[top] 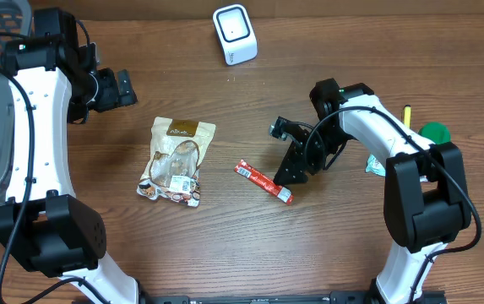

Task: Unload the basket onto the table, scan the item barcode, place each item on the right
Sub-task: 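Regrasp the red stick by its end with the right gripper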

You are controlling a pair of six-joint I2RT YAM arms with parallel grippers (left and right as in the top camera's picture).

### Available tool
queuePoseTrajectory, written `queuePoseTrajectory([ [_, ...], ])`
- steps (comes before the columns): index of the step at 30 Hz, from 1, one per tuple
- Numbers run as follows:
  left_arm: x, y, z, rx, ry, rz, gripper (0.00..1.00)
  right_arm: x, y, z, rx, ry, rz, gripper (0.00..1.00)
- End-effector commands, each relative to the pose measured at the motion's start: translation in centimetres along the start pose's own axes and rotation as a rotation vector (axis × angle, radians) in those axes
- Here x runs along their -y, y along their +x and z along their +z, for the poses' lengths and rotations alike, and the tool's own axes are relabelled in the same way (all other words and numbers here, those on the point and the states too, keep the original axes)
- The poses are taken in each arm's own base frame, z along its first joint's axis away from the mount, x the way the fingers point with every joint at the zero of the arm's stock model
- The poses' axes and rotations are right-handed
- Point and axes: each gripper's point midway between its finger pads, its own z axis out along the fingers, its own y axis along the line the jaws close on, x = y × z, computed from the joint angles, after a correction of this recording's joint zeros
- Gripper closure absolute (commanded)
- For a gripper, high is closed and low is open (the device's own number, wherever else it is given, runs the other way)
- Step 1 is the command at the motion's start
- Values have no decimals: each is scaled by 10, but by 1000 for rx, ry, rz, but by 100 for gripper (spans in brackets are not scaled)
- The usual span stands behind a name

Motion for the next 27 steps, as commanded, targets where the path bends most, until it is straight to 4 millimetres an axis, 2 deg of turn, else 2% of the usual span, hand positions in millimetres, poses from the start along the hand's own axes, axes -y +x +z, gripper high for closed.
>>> queuePoseTrajectory([
  [1,4,1,-1,2,9,19,0,11,-7,-8,14,101,145,24],
  [4,4,1,-1,2,9,19,0,29,-10,-10,29,186,287,26],
  [7,4,1,-1,2,9,19,0,38,2,-12,-14,257,389,34],
  [10,4,1,-1,2,9,19,0,38,15,-12,-71,298,457,45],
  [12,4,1,-1,2,9,19,0,34,20,-9,-96,293,474,49],
  [19,4,1,-1,2,9,19,0,24,29,9,-147,291,496,50],
  [27,4,1,-1,2,9,19,0,22,35,25,-205,365,481,50],
])
